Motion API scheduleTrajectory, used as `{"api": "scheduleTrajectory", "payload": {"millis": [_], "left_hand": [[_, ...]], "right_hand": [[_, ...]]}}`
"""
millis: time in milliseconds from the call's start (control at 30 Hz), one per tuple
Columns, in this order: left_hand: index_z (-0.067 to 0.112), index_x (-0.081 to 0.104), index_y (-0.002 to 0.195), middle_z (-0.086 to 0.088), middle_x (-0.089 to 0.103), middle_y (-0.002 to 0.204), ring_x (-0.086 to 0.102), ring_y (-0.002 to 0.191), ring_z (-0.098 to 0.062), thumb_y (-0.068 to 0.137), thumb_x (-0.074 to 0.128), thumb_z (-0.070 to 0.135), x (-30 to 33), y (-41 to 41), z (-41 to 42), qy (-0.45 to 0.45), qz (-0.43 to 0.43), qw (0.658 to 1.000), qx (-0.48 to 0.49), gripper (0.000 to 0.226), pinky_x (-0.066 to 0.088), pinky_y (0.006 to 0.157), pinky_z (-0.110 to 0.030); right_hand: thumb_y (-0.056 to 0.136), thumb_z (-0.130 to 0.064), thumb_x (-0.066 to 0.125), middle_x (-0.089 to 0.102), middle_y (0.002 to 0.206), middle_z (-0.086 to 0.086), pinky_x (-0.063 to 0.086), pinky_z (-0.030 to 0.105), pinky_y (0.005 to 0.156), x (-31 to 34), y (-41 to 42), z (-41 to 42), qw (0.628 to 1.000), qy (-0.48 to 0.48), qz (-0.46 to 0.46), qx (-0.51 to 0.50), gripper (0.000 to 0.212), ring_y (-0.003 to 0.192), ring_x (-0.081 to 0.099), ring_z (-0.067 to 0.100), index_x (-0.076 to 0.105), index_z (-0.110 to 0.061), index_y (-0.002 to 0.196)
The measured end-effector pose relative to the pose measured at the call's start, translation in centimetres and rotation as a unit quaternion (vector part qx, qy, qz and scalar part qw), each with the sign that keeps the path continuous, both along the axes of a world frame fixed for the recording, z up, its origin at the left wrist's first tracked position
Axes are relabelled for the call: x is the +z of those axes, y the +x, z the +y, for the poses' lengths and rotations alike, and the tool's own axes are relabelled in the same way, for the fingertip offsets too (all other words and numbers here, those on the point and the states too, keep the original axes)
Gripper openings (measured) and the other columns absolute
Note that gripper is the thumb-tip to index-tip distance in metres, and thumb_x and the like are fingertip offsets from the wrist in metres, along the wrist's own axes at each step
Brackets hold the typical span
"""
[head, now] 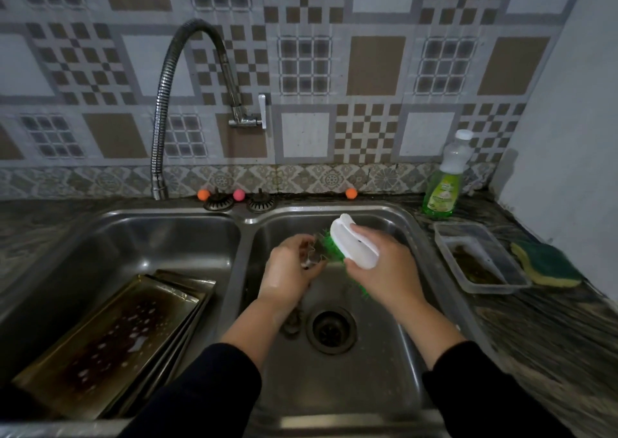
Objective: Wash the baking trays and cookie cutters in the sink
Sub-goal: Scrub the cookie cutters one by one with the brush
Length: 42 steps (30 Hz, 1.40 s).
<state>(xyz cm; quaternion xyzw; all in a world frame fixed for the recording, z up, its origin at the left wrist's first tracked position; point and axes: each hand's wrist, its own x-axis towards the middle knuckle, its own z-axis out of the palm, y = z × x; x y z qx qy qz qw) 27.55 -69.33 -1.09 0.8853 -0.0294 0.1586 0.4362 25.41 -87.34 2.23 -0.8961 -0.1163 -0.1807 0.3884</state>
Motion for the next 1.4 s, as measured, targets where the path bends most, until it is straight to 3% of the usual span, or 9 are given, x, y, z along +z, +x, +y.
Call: {"api": "scheduleTrajectory", "payload": {"millis": [133,333,500,733,867,1033,1167,1267,1400], "left_hand": [[0.021,0.065,0.110,0.006,0.067,0.105,0.064,0.093,-0.010,0.070,0.082,0.023,0.3,-0.6,1.4,0.062,-0.015,0.998,0.005,0.044,0.054,0.084,-0.032],[0.022,0.063,0.111,0.005,0.069,0.100,0.066,0.090,-0.009,0.072,0.081,0.022,-0.5,-1.9,5.8,0.017,0.000,1.000,0.026,0.043,0.056,0.084,-0.036],[0.019,0.062,0.107,0.006,0.067,0.099,0.063,0.089,-0.007,0.077,0.079,0.018,-1.2,-3.6,11.9,-0.034,0.040,0.993,0.108,0.035,0.046,0.074,-0.011],[0.034,0.053,0.114,0.006,0.062,0.110,0.059,0.104,-0.019,0.078,0.074,0.033,-6.2,-7.0,24.4,0.016,0.261,0.936,0.234,0.041,0.048,0.096,-0.042],[0.038,0.050,0.122,0.003,0.056,0.113,0.053,0.109,-0.021,0.081,0.072,0.026,-8.0,-6.7,29.1,0.039,0.352,0.911,0.212,0.047,0.040,0.101,-0.042],[0.038,0.047,0.128,-0.004,0.051,0.126,0.050,0.116,-0.027,0.079,0.074,0.028,-9.6,-6.3,31.0,0.073,0.386,0.902,0.179,0.057,0.038,0.105,-0.045],[0.032,0.041,0.137,0.000,0.048,0.131,0.044,0.126,-0.022,0.078,0.075,0.033,-8.8,-5.8,30.4,0.114,0.338,0.921,0.157,0.068,0.032,0.110,-0.042],[0.031,0.045,0.135,0.001,0.050,0.132,0.048,0.123,-0.020,0.082,0.071,0.040,-6.5,-4.2,28.4,0.113,0.250,0.954,0.123,0.060,0.037,0.108,-0.040],[0.023,0.055,0.127,0.001,0.058,0.125,0.055,0.113,-0.015,0.083,0.072,0.036,-4.2,-1.3,22.7,0.052,0.121,0.991,0.017,0.049,0.044,0.099,-0.029]], "right_hand": [[0.072,-0.025,0.076,0.058,0.128,-0.009,0.050,0.036,0.090,0.1,0.0,1.1,0.997,-0.074,0.008,0.018,0.062,0.111,0.055,0.018,0.055,-0.035,0.129],[0.073,-0.024,0.075,0.059,0.127,-0.006,0.047,0.030,0.092,0.9,1.0,5.3,0.996,-0.044,0.062,0.055,0.061,0.113,0.055,0.016,0.055,-0.034,0.129],[0.075,-0.027,0.074,0.059,0.126,0.000,0.045,0.027,0.086,0.4,1.8,10.0,0.994,-0.009,0.108,0.006,0.063,0.111,0.056,0.021,0.050,-0.035,0.133],[0.070,-0.020,0.076,0.061,0.125,-0.003,0.037,0.018,0.077,-1.5,0.1,16.1,0.989,0.002,0.143,0.037,0.066,0.105,0.058,0.018,0.054,-0.030,0.131],[0.069,-0.018,0.075,0.059,0.124,-0.003,0.037,0.021,0.076,-2.2,-0.3,18.6,0.986,-0.007,0.163,0.033,0.070,0.098,0.053,0.012,0.052,-0.032,0.133],[0.071,-0.019,0.075,0.053,0.113,-0.011,0.043,0.027,0.075,-2.5,-0.4,20.5,0.985,-0.004,0.174,0.010,0.068,0.096,0.051,0.011,0.050,-0.035,0.132],[0.072,-0.022,0.074,0.054,0.112,-0.014,0.053,0.038,0.082,-2.3,-0.6,20.0,0.980,0.038,0.192,-0.023,0.063,0.100,0.057,0.014,0.052,-0.041,0.128],[0.073,-0.020,0.074,0.055,0.117,-0.014,0.055,0.042,0.082,-2.0,-0.8,18.6,0.976,0.076,0.200,-0.041,0.060,0.102,0.058,0.013,0.053,-0.042,0.125],[0.076,-0.015,0.073,0.057,0.118,-0.016,0.052,0.034,0.085,-1.3,-1.3,15.7,0.973,0.099,0.196,-0.070,0.057,0.106,0.056,0.006,0.055,-0.034,0.127]]}}
